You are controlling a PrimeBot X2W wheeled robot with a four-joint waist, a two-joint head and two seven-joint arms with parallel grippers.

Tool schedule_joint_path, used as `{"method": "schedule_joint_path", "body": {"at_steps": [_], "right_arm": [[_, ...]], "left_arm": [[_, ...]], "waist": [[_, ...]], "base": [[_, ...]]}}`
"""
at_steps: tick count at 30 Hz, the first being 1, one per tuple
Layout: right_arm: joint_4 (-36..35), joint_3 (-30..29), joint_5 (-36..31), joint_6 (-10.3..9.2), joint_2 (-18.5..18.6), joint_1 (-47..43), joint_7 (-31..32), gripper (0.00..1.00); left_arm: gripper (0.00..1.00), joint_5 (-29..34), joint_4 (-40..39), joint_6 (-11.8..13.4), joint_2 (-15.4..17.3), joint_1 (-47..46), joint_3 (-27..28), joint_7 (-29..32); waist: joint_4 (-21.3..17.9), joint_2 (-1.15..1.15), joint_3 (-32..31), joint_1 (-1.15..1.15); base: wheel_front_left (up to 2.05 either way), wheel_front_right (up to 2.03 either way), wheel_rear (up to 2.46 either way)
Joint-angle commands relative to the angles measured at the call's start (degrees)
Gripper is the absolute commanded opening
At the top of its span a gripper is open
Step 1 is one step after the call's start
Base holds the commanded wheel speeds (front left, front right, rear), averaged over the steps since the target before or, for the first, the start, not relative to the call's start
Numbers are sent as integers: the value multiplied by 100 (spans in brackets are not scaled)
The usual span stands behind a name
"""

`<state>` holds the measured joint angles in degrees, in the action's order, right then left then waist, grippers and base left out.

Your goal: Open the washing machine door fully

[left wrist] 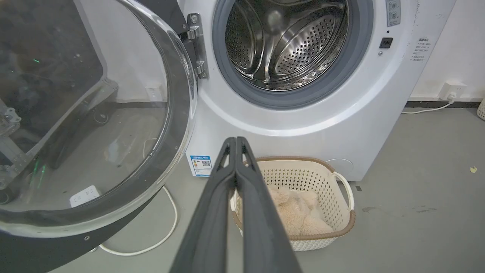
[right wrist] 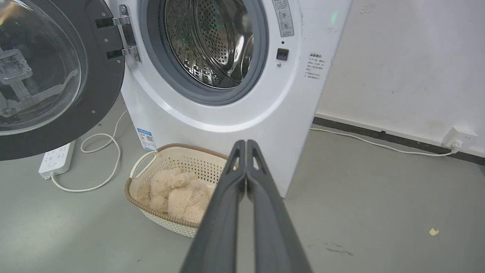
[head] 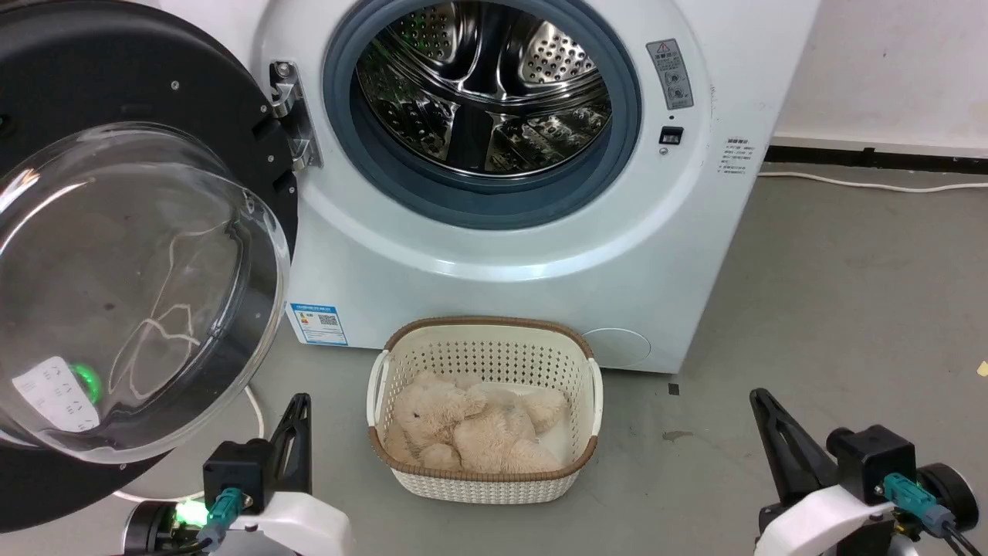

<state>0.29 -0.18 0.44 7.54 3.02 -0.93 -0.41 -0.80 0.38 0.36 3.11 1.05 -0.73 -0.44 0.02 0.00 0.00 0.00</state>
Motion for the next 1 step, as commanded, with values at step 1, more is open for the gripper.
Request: {"method": "schedule_joint_path", "body": {"at_steps": [1], "right_arm": [[-28, 14, -41, -5, -14, 86, 27, 0]], "left_arm": [[0, 65, -33, -26, -15, -102, 57, 32]], "waist": [[-1, 0, 0, 0]], "base": [[0, 0, 0]]}}
